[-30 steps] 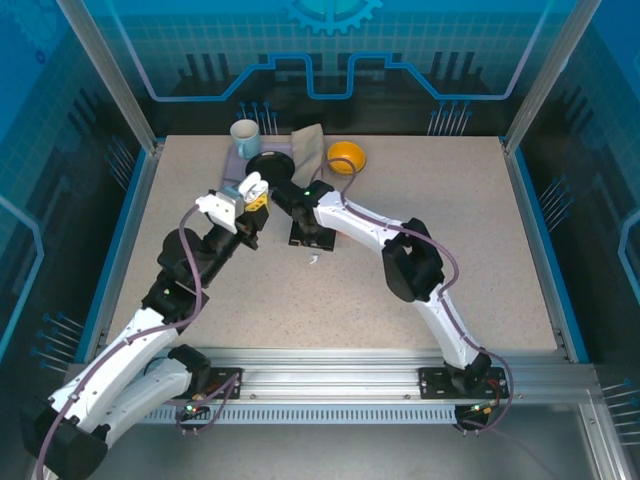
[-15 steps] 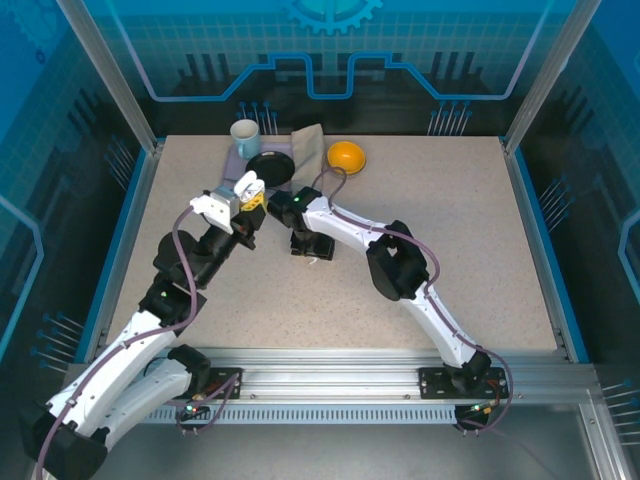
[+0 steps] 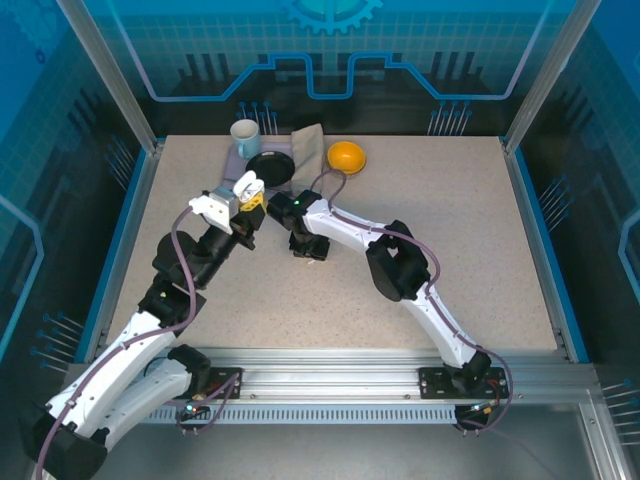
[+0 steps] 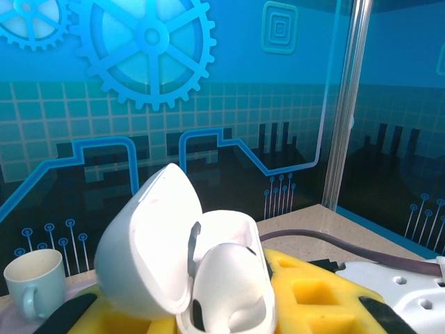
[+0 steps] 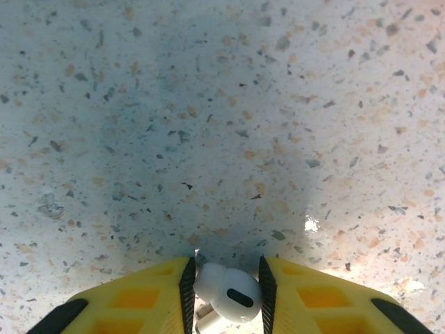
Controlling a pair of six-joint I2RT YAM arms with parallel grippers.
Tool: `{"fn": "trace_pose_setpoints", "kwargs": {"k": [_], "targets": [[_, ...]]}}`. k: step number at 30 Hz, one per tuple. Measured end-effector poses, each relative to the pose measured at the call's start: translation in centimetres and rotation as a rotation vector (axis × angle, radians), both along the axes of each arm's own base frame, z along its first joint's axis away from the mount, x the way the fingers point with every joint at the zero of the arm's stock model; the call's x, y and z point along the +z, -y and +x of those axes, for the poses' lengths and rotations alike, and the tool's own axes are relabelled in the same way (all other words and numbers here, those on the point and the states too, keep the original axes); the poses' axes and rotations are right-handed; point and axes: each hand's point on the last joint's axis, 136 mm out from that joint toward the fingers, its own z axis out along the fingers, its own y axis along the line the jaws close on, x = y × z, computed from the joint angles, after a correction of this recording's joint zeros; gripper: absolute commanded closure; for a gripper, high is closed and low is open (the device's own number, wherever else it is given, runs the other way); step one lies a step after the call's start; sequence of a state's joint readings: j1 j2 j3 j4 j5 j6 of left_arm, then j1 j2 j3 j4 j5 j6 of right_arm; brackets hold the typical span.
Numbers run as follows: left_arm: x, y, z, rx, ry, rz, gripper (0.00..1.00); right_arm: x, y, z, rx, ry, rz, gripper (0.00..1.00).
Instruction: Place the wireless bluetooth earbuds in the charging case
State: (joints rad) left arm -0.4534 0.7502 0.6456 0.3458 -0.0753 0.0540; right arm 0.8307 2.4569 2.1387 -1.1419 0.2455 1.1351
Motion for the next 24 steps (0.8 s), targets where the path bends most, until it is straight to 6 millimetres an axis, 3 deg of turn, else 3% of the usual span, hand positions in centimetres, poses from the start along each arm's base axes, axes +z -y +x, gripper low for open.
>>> {"fn": "trace_pose_setpoints", "kwargs": {"k": [6, 13, 20, 24], "targets": [[0.10, -0.05, -0.08, 0.000, 0.003, -0.002, 1.00, 0.07, -0.23, 0.21, 0.136, 0.003, -0.004, 0.70], [0.17, -0.09, -0.12, 0.001, 0.005, -0.003, 1.00, 0.09, -0.40, 0.49, 0.414, -0.009, -0.030, 0.68], [0.17, -0.09, -0.12, 0.000, 0.004, -0.005, 1.00, 0.12, 0.11, 0.75, 0.572, -0.011, -0.047, 0.50], [0.17, -0.09, -0.12, 0.000, 0.004, -0.005, 1.00, 0.12, 0.43, 0.80, 0.542, -0.015, -0.028, 0.47]]}}
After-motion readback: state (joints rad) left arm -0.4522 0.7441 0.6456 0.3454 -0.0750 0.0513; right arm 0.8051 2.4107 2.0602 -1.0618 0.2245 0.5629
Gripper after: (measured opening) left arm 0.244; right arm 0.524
